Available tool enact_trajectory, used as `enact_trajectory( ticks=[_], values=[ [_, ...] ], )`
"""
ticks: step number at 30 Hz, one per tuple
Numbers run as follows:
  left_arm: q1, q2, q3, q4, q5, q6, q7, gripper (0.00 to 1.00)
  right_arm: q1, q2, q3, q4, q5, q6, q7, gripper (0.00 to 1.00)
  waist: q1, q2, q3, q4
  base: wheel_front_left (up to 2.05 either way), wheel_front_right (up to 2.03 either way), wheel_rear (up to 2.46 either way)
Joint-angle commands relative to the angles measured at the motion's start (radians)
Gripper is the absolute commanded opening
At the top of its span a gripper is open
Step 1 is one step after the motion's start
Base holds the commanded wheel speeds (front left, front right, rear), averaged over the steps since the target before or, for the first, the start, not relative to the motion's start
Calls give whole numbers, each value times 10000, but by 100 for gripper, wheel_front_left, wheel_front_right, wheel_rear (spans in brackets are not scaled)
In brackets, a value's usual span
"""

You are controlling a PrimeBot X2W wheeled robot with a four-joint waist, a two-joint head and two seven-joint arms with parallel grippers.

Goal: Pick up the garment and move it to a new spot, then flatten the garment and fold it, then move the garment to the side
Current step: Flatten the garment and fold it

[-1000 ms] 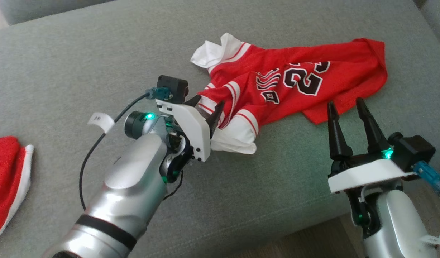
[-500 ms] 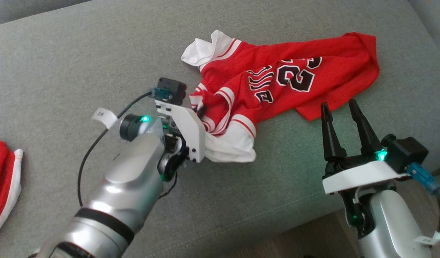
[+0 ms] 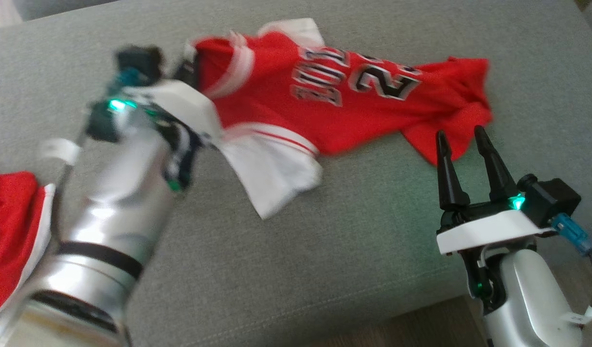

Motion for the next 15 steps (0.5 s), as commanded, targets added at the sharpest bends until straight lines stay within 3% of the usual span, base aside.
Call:
enact_trajectory(
  ticks=[1,9,10,11,15],
  values=[
    [-666,423,343,-195,108,69,-132,0,-335,-39,196,-353,-79,75,-9,100,-1,0,-7,61,0,0,0],
    [-1400,1270,597,453,262,129,-319,0,-422,-39,368,-366,-130,75,68,100,-1,0,98,226,0,0,0],
    [-1430,1290,562,577,298,128,-324,31,-430,-39,396,-362,-116,75,63,100,-1,0,120,235,0,0,0],
    [-1422,1277,503,721,322,94,-276,100,-439,-39,420,-354,-105,75,55,100,-1,0,138,242,0,0,0],
    [-1344,1186,510,1017,279,53,-332,100,-470,-39,425,-295,-64,75,17,100,-1,0,138,332,0,0,0]
  ],
)
